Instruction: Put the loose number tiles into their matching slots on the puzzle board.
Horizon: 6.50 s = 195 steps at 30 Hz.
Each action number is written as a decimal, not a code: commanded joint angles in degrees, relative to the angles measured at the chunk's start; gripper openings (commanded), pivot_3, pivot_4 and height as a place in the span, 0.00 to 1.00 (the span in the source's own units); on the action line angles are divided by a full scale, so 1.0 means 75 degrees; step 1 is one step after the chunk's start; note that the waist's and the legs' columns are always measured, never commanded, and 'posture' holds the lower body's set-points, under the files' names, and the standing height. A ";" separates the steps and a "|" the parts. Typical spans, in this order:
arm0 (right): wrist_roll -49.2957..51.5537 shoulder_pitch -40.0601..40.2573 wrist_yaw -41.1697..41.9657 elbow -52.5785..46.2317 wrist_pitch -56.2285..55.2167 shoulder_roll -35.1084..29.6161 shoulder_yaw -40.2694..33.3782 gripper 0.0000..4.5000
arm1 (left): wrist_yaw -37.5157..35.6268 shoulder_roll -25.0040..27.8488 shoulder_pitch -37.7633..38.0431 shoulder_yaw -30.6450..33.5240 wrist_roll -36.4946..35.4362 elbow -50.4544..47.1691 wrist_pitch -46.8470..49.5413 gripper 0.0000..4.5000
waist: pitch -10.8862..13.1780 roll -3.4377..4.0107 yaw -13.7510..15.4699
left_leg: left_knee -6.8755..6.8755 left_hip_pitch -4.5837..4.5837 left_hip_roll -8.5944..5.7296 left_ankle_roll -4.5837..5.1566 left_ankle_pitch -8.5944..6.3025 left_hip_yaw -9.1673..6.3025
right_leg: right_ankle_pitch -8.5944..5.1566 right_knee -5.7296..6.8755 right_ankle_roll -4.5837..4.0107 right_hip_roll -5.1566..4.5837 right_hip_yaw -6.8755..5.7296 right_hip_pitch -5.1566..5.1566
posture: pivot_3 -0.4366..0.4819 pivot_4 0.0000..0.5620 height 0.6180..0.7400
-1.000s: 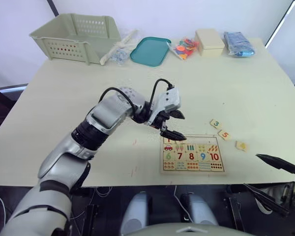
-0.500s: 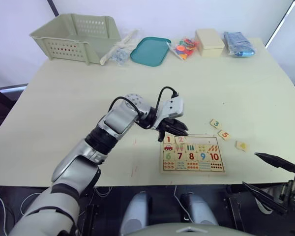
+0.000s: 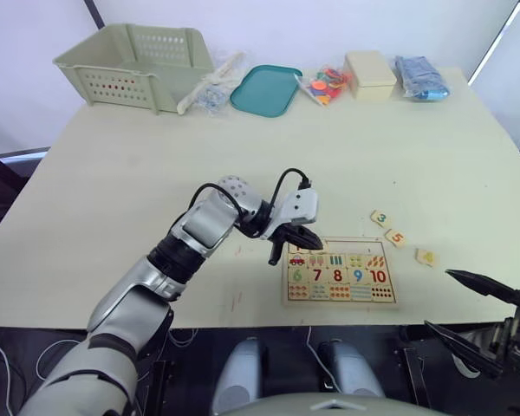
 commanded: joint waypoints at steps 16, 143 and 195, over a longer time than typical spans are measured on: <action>0.0162 0.0027 -0.0285 -0.0493 0.0118 -0.0186 -0.0072 1.00 | 0.0193 -0.0221 0.0232 -0.0009 0.0564 -0.0456 0.0254 0.02 | 0.0000 0.0000 -0.0001 | 0.0000 0.0000 0.0000 0.0000 0.0000 -0.0001 | 0.0001 0.0000 0.0001 0.0000 0.0000 0.0000 | 0.48 0.27 1.00; 0.0132 -0.1352 0.0548 0.3422 0.0868 -0.1248 -0.1246 1.00 | 0.2301 0.0784 0.6593 0.6054 -0.2991 -0.2308 -0.0664 0.99 | -0.0012 0.0004 -0.0006 | -0.0007 0.0016 0.0006 0.0005 -0.0004 0.0013 | -0.0003 -0.0002 -0.0009 -0.0012 0.0002 0.0005 | 0.48 0.27 1.00; -0.3238 -0.8613 -0.2483 0.4818 0.5445 -0.1501 0.4830 0.95 | -0.0308 0.1007 0.7017 0.6571 -0.4228 -0.1841 -0.2527 1.00 | -0.0009 0.0007 -0.0026 | -0.0008 0.0004 0.0008 0.0005 -0.0004 0.0012 | 0.0014 -0.0005 0.0016 -0.0009 -0.0003 -0.0004 | 0.48 0.27 1.00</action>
